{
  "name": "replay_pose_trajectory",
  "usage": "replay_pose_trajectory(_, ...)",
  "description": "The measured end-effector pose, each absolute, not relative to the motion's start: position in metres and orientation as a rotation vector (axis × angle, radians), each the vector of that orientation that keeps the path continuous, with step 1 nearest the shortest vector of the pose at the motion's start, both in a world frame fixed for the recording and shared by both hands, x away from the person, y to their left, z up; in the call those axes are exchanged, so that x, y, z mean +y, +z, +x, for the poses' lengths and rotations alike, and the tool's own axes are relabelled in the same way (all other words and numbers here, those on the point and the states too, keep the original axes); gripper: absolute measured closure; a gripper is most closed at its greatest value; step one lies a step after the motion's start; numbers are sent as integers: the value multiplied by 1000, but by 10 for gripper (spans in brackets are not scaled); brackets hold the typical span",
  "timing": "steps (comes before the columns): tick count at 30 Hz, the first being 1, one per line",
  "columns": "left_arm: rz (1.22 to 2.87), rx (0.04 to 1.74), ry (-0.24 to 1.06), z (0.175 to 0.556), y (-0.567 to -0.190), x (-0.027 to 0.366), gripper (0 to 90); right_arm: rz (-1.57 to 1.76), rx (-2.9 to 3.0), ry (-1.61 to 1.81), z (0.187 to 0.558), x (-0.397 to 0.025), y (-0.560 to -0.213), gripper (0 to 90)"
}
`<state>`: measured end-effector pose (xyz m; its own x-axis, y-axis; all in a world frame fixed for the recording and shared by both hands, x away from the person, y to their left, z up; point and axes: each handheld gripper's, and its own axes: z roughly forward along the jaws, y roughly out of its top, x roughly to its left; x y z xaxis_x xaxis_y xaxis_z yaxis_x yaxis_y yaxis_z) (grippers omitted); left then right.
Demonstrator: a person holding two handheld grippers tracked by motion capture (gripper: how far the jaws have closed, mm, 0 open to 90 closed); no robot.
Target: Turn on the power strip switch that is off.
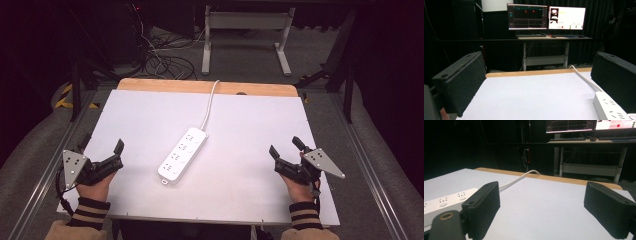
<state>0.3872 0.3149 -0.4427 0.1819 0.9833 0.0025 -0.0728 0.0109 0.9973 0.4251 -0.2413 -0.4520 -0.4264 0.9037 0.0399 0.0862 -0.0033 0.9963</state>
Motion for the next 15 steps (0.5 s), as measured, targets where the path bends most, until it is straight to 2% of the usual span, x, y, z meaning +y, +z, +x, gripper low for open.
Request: replay_pose_trajectory(15,1227,1016,1107,387,-442,315,5,1052,1556,1525,422,-246,-450,146)
